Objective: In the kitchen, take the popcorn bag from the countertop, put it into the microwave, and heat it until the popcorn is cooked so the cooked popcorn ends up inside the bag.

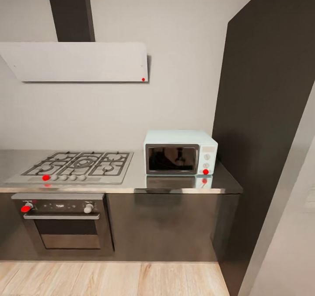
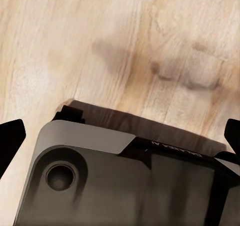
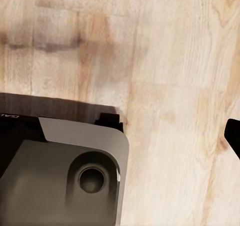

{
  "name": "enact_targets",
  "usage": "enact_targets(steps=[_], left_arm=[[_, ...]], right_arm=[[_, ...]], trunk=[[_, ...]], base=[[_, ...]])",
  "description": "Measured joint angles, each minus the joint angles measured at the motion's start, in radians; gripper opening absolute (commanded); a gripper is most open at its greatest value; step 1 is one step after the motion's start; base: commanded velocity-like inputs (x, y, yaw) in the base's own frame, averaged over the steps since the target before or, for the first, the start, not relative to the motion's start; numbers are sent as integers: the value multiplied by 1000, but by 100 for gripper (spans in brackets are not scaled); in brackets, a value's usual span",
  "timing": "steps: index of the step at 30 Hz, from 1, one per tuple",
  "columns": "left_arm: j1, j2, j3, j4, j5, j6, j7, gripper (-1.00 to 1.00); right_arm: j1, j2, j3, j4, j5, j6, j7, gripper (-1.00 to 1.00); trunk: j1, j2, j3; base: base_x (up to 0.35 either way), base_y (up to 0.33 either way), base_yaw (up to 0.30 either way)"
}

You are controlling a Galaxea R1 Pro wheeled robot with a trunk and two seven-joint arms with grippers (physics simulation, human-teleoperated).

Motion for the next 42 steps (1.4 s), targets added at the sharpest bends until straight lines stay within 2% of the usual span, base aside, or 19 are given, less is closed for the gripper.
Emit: enact_targets(steps=[11, 24, 29, 42], left_arm=[[0, -2, 0, 0, -2, 1, -1, 100], [0, -2, 0, 0, -3, 2, -1, 100], [0, -2, 0, 0, -3, 1, -1, 100], [0, -2, 0, 0, -3, 1, -1, 100]], right_arm=[[0, 2, 0, 0, 1, 0, -1, 100], [0, 6, -1, 0, 1, -3, -1, 100], [0, 3, 0, 0, 4, -3, 4, 100], [0, 18, -2, -6, 10, 9, 4, 100]], trunk=[[0, 0, 0], [0, 0, 0], [0, 0, 0], [0, 0, 0]], base=[[11, 0, 0], [238, 0, 0], [33, 0, 0], [1, 0, 0]])
